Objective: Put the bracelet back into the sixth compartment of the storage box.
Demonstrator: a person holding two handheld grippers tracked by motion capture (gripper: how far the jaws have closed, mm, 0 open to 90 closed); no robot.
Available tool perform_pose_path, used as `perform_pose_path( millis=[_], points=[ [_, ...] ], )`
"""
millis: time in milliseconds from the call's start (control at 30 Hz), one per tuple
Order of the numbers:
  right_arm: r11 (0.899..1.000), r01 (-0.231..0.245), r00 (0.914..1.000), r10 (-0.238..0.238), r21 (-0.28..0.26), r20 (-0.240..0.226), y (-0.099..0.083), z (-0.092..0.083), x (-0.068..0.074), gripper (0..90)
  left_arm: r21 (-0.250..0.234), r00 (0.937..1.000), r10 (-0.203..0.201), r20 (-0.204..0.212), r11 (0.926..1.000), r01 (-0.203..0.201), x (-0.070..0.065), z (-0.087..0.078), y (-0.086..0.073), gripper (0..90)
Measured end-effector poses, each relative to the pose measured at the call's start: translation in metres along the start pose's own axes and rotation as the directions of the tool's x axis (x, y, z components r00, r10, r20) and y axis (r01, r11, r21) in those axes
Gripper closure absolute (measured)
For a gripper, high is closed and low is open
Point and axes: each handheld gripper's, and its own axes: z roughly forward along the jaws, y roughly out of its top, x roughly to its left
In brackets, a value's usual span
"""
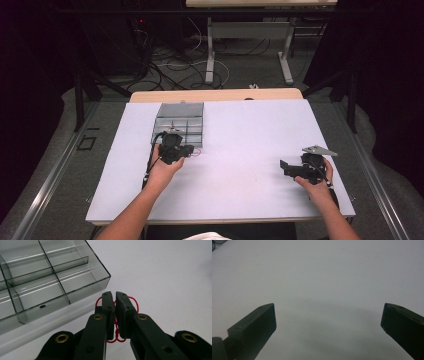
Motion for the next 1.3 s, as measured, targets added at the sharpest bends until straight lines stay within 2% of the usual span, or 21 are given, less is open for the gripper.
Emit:
perform_pose_path(
  millis=[800, 1300],
  points=[
    [1.0, 0.002, 1.0, -0.002, -0.001, -0.002, 0.0, 0.0, 0.0, 0.0, -0.027, 0.9999, -0.008, -0.007, 0.9996, 0.007, 0.0, -0.013, 0.023, 86.4],
    [1.0, 0.002, 1.0, -0.002, -0.001, -0.002, 0.0, 0.0, 0.0, 0.0, -0.042, 0.9987, -0.051, -0.001, 0.9978, 0.051, 0.003, -0.013, 0.036, 86.4]
  ],
)
